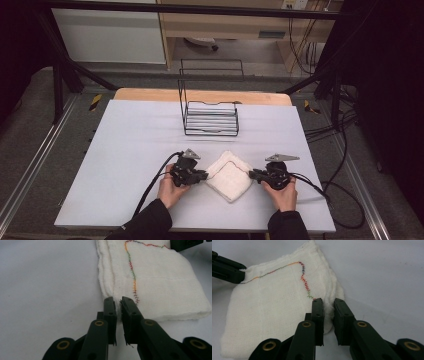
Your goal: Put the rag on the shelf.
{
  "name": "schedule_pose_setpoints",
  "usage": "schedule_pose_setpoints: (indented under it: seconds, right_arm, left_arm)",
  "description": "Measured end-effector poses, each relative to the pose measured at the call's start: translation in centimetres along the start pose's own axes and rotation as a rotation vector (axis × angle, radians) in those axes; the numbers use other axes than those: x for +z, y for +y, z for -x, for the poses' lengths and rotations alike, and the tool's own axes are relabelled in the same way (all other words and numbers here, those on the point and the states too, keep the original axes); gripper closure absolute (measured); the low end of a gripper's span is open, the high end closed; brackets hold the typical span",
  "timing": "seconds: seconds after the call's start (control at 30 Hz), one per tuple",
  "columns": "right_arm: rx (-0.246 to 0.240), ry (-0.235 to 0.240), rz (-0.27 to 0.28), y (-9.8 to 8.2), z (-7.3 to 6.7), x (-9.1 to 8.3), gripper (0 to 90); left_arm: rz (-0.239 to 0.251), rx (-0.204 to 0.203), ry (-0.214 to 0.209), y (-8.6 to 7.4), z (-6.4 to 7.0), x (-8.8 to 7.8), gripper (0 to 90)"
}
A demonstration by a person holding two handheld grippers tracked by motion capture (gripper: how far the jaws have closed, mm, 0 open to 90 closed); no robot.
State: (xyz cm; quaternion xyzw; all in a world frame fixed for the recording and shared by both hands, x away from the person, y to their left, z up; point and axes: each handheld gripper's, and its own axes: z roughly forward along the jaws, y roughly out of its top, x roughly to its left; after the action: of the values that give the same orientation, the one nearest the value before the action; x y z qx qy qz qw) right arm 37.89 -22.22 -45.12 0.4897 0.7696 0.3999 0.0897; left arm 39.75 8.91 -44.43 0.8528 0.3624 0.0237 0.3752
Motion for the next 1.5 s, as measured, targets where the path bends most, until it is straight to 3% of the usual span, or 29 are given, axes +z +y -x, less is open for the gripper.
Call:
schedule_pose_setpoints:
  seconds: [0.2, 0.27, 0.37, 0.5, 0.6, 0.67, 0.8, 0.87, 1.0, 1.07, 1.2, 1.37, 1.5]
  right_arm:
    - [-0.049, -0.022, 0.022, 0.9, -0.3, 0.5, 82.1]
    - [-0.096, -0.026, 0.03, 1.6, -0.8, 1.1, 82.1]
    - [-0.12, -0.024, 0.029, 2.1, -1.1, 1.9, 82.0]
    - [-0.124, -0.027, 0.029, 2.0, -1.0, 2.3, 81.2]
    - [-0.134, -0.029, 0.076, 2.0, -1.1, 1.8, 74.9]
    - [-0.139, -0.018, 0.119, 2.1, -1.2, 1.3, 64.2]
    - [-0.143, -0.029, 0.144, 2.0, -1.2, 0.5, 50.5]
    - [-0.122, -0.025, 0.148, 1.5, -0.9, 0.0, 38.7]
    - [-0.098, -0.024, 0.139, 1.0, -0.3, -0.4, 28.6]
    - [-0.098, -0.025, 0.131, 0.6, 0.3, -0.8, 19.7]
    - [-0.094, -0.017, 0.127, 0.4, 0.5, -1.2, 11.4]
    - [-0.09, -0.005, 0.111, 0.3, 0.4, -1.1, 9.3]
    - [-0.088, -0.002, 0.106, 0.3, 0.4, -1.1, 8.5]
  left_arm:
    - [-0.003, 0.027, 0.018, -0.6, 1.0, -1.2, 83.6]
    - [-0.003, 0.028, 0.019, -0.9, 1.5, -1.8, 83.4]
    - [0.009, 0.008, 0.017, -1.6, 2.0, -2.3, 82.9]
    - [0.011, 0.019, 0.026, -2.2, 2.0, -1.9, 81.6]
    - [0.018, 0.03, 0.033, -2.3, 1.9, -1.9, 74.8]
    - [0.017, 0.047, 0.041, -2.2, 1.9, -2.2, 66.9]
    - [0.038, 0.075, 0.06, -1.4, 1.5, -3.1, 53.6]
    - [0.052, 0.071, 0.073, -0.7, 1.2, -3.3, 40.7]
    - [0.073, 0.07, 0.072, 0.7, 0.6, -3.0, 33.1]
    - [0.069, 0.064, 0.069, 1.5, 0.4, -2.5, 26.6]
    - [0.044, 0.054, 0.062, 2.9, -0.3, -1.0, 17.6]
    - [0.037, 0.064, 0.114, 4.2, -0.9, 0.7, 15.6]
    - [0.042, 0.026, 0.116, 4.9, -1.6, 1.8, 22.9]
